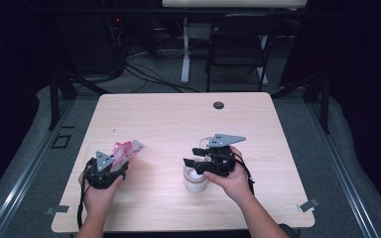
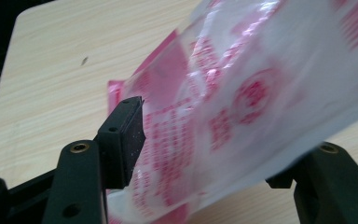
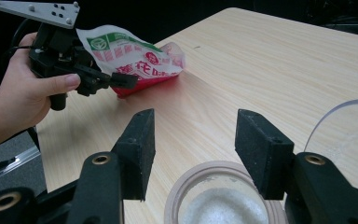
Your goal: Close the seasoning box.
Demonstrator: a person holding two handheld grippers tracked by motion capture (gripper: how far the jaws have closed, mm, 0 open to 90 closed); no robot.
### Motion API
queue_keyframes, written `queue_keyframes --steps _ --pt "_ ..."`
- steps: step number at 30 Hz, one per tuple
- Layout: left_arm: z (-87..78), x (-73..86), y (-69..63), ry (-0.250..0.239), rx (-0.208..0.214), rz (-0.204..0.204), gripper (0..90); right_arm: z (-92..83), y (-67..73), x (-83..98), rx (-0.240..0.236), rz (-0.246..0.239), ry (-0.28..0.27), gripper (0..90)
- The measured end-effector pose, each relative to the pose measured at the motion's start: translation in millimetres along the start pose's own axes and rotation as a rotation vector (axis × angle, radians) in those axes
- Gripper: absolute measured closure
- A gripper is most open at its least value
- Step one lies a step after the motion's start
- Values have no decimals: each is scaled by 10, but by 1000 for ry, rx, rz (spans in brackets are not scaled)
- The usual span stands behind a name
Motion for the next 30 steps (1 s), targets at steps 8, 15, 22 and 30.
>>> queue_keyframes --steps 8,15,22,30 --pt "-45 -158 -323 -38 85 105 409 -92 57 -44 11 -23 -23 477" --pt "-2 -226 -535 -31 170 146 407 -148 17 -21 23 -4 -21 518" --pt "15 -251 -675 -28 209 175 403 -189 0 -18 35 0 -26 543" --pt "-16 -305 -806 -42 241 206 402 -222 11 -22 36 6 -33 575"
Point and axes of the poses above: each handheld gripper's, and its own axes: z roughly forward along the jaws, x roughly out of its underside, y roughly to its left, the point moved 3 cm from there along z, roughly forward along the jaws, and after that the axes turned 2 degrees about z, right-handed, at the moved point
